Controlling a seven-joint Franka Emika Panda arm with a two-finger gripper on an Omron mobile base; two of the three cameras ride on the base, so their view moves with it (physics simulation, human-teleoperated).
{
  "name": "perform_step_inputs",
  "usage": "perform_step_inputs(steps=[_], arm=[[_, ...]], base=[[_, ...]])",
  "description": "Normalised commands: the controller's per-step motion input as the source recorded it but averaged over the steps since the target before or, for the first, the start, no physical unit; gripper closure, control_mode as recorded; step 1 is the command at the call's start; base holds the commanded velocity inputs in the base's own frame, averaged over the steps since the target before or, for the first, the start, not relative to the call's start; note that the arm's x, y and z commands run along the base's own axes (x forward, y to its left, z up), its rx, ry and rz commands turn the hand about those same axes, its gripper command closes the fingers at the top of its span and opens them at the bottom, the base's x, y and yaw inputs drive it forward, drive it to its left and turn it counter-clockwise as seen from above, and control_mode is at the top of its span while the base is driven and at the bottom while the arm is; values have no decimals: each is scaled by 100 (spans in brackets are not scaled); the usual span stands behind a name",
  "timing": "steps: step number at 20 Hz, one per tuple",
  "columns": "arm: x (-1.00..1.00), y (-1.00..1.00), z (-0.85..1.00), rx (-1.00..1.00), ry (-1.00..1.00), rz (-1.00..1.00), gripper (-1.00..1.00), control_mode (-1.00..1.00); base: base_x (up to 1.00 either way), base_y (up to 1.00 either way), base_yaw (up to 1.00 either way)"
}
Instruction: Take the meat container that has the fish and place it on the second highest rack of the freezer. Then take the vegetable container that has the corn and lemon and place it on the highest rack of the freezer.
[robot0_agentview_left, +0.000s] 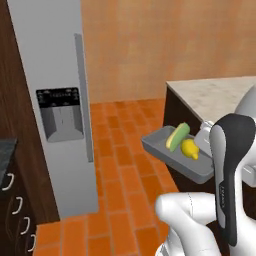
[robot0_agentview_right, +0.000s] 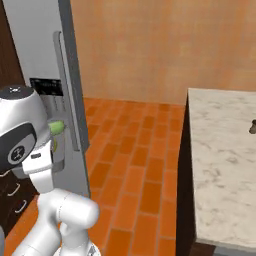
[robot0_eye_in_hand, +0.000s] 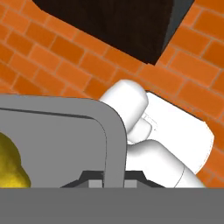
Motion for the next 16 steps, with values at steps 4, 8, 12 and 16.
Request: perform_step_inputs(steps=[4,8,12,16], arm=[[0,0,0,0,0,0,100,100],[0,0,0,0,0,0,100,100],[0,0,0,0,0,0,100,100],[0,0,0,0,0,0,100,100]], base=[[100,-50,-15],[100,-51,-4],[100,-46,0],[100,-30,0]])
